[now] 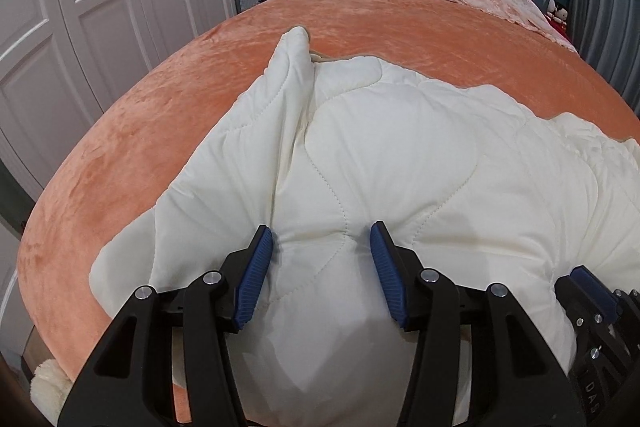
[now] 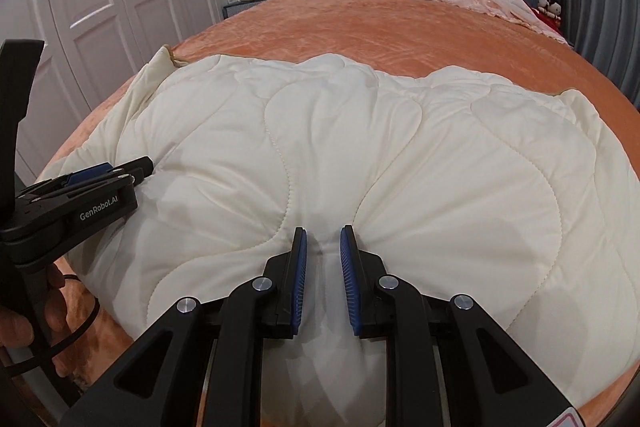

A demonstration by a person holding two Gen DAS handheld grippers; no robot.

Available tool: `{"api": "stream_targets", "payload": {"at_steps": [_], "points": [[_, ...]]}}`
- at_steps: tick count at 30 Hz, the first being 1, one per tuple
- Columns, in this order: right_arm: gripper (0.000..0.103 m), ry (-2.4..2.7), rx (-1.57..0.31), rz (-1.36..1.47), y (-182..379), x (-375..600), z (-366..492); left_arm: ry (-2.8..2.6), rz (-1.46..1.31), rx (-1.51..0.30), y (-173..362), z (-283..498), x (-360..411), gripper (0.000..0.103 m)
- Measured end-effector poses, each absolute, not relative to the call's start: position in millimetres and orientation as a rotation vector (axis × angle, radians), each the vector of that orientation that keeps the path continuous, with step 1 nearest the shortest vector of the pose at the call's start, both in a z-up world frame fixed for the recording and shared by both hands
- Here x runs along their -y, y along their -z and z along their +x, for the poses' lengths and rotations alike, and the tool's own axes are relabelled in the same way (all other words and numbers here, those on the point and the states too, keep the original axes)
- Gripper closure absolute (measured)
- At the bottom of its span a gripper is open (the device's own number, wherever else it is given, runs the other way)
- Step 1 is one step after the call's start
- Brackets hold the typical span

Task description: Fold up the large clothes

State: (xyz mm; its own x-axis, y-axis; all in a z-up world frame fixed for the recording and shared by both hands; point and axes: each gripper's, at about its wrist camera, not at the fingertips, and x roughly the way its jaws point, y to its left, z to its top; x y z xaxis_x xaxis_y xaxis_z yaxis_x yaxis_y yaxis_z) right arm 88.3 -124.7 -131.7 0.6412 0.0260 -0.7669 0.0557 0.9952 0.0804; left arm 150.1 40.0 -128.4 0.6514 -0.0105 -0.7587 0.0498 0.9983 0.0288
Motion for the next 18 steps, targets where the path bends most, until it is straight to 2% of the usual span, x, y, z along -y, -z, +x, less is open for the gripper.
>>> {"api": "stream_targets", "payload": {"at_steps": [5,12,13,15,18], "points": [[0.084,-0.019,-0.908,0.165,106.7,117.0,58.8,0.046,-0.088,-0.910,104.6,136.0,-79.2,0.052],[0.084,-0.054,-0.942,0.080,119.0,93.1,26.4,0.008,-0.157,-0.923,92.9,106.9,-121.2,0.053],[0.084,-0.052,-0.945,0.080,120.5,93.6,25.4,-0.009,-0.169,-0.919,90.7,102.7,-126.8,0.045],[0.084,-0.051,-0.945,0.078,122.3,93.8,25.2,-0.024,-0.209,-0.932,93.5,100.6,-138.3,0.035],[0.084,-0.046,-0.948,0.074,125.4,92.2,26.9,-0.027,-0.291,-1.001,110.8,108.2,-156.2,0.034]]}}
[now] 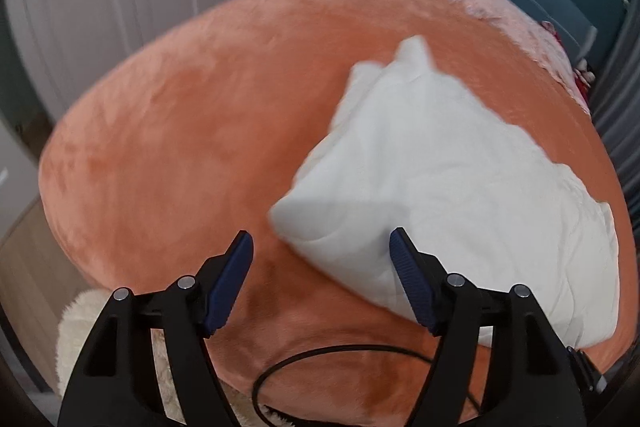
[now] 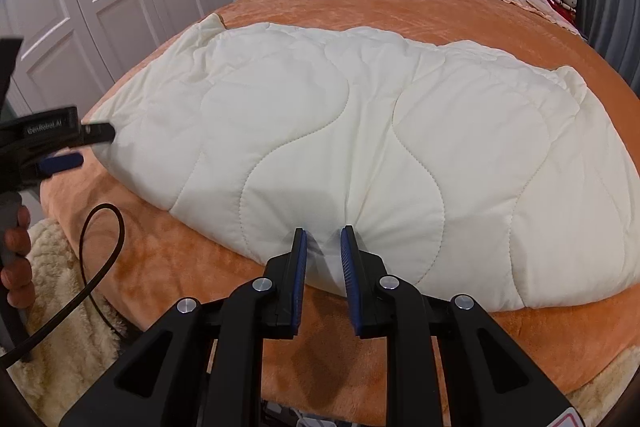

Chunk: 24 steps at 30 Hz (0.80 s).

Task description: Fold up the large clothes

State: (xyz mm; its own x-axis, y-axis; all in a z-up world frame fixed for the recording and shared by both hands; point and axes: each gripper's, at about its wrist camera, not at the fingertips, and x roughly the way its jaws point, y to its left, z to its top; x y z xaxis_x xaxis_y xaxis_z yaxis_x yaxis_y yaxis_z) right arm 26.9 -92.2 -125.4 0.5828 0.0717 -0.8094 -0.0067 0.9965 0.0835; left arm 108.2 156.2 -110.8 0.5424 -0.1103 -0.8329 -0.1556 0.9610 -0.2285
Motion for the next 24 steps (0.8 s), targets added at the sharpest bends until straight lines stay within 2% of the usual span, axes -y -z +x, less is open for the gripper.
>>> {"api": "stream_targets", "payload": {"at_steps": [6,9,13,15,18,24], "points": [[0.084,-0.041,-0.931,0.020,130.4,87.2,25.1,0.008,-0.496,-1.062,137.1,120.5,-178.3,0.016],[0.084,-0.041,-0.919,-0.001,131.5,85.1,22.8,0.018,-0.547,-1.060,137.9,125.8,-178.8,0.015],[0.084,-0.053,-0.905,0.008,130.4,87.7,20.3,0.085,-0.599,-1.080,132.1,131.6,-172.0,0.064],[0.084,-0.056,-0.904,0.017,128.8,89.9,18.8,0.118,-0.600,-1.058,115.9,128.6,-166.4,0.081],[0.084,-0.060,-0.906,0.031,125.5,94.4,15.4,0.164,-0.556,-0.988,80.5,118.9,-155.2,0.087],[0.084,-0.087,-0.884,0.058,119.5,105.8,11.1,0.327,-0.446,-0.858,-2.2,91.2,-108.2,0.089]]}}
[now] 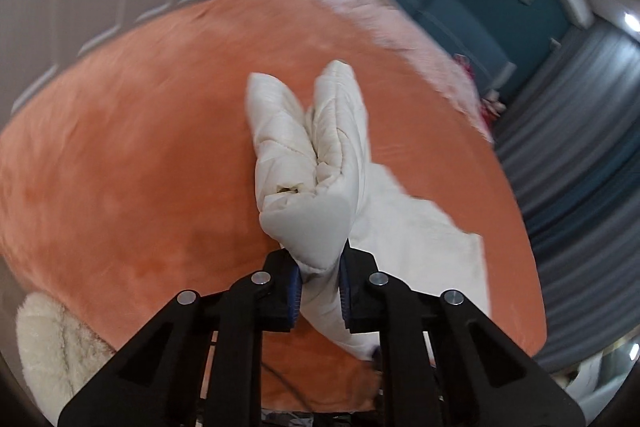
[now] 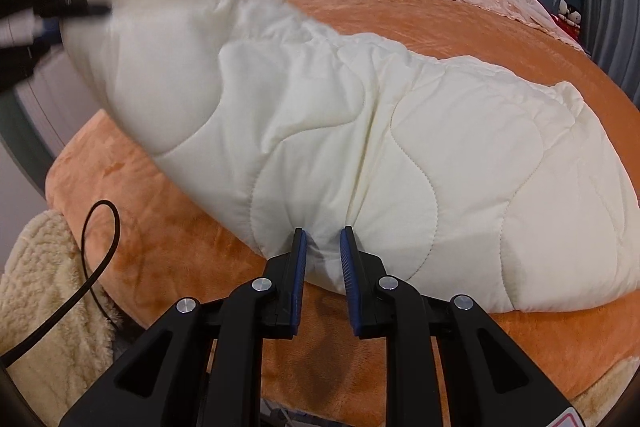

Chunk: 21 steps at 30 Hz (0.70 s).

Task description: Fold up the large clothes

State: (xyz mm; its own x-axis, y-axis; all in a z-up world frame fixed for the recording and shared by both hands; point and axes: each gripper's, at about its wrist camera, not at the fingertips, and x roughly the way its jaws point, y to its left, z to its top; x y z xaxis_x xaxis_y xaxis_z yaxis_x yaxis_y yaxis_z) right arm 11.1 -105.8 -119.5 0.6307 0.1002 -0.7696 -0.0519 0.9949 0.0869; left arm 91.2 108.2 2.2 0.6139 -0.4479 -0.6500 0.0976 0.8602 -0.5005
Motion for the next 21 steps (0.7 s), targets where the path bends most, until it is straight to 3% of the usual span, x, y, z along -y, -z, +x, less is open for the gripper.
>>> {"api": "stream_targets", "payload": {"at_steps": [10,21], "points": [[0.084,-0.090,-0.820,0.023,57.8,149.3,-50.7,0.565,-0.143,-0.775,-72.8,59.5,34.8,0.089],[0.083,0.070,-0.831,0.020,45.3,226.2,-128.1,0.724,0.080,-0.913,-8.9,42.8,191.9,0.089]]}}
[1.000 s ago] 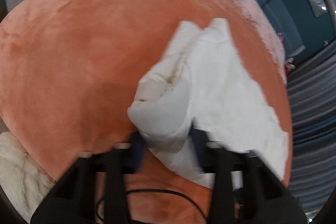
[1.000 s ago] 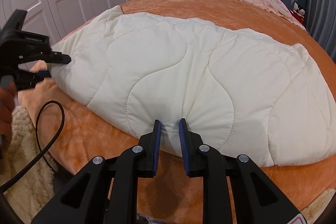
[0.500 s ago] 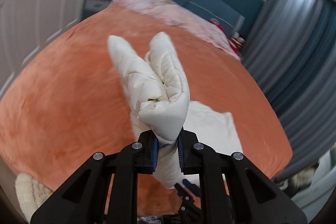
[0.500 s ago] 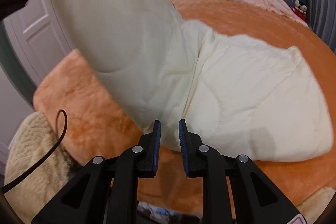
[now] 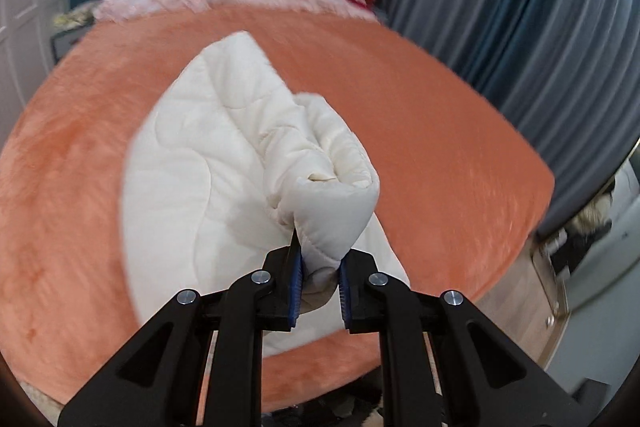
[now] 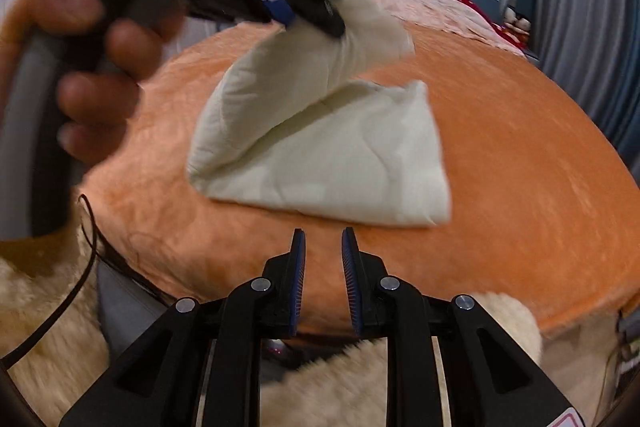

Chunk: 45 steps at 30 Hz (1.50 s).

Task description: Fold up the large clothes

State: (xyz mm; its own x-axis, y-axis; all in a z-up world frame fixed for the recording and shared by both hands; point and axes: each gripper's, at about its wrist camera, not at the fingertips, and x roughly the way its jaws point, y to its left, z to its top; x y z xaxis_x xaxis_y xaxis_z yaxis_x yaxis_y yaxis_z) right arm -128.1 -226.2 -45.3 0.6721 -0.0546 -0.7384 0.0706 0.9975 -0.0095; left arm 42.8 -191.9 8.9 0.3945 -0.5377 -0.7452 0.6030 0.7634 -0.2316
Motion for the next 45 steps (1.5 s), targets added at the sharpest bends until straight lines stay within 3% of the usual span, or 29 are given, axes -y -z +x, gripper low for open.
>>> {"api": "stream_targets", "payload": {"at_steps": [2,5,7,9,14,20,24,26,27,28,36,45], "points": [[0.081,0.092,-0.844,0.030,51.5,234.7,-134.0,0.727,0.096,-0.967,13.0,44.0,210.0,0.087],[0.068,0.117,-0.838,0.059,50.9,244.1,-136.7,0.701,0.122,-0.949,21.1,36.1,214.5,0.078],[0.064,0.137,-0.808,0.061,43.4,250.2,-136.9,0.724,0.108,-0.931,7.8,28.9,206.2,0.053],[0.060,0.148,-0.772,0.048,33.4,255.6,-134.5,0.730,0.052,-0.882,-11.4,23.1,186.8,0.034],[0.051,0.123,-0.662,0.064,0.3,265.9,-103.4,0.620,-0.005,-0.857,-28.9,37.7,134.8,0.033],[0.049,0.073,-0.597,0.064,-18.4,260.2,-51.6,0.425,-0.042,-0.989,13.4,68.2,85.9,0.033],[0.049,0.060,-0.657,0.078,-11.4,261.6,-14.3,0.383,-0.068,-1.055,35.4,77.9,73.2,0.035],[0.059,0.049,-0.717,0.120,-1.3,267.4,-0.5,0.380,-0.076,-1.073,40.5,79.3,73.9,0.035],[0.079,0.052,-0.729,0.121,2.2,267.9,0.8,0.385,-0.079,-1.077,41.7,79.4,74.7,0.035],[0.088,0.049,-0.747,0.116,4.9,269.2,0.4,0.387,-0.078,-1.075,43.3,78.1,73.4,0.035],[0.093,0.180,-0.784,0.160,28.9,291.5,-53.7,0.436,-0.078,-1.032,22.5,79.8,88.6,0.035],[0.092,0.245,-0.898,0.185,80.6,297.7,-53.8,0.456,0.063,-1.066,53.7,74.8,146.6,0.039]]}}
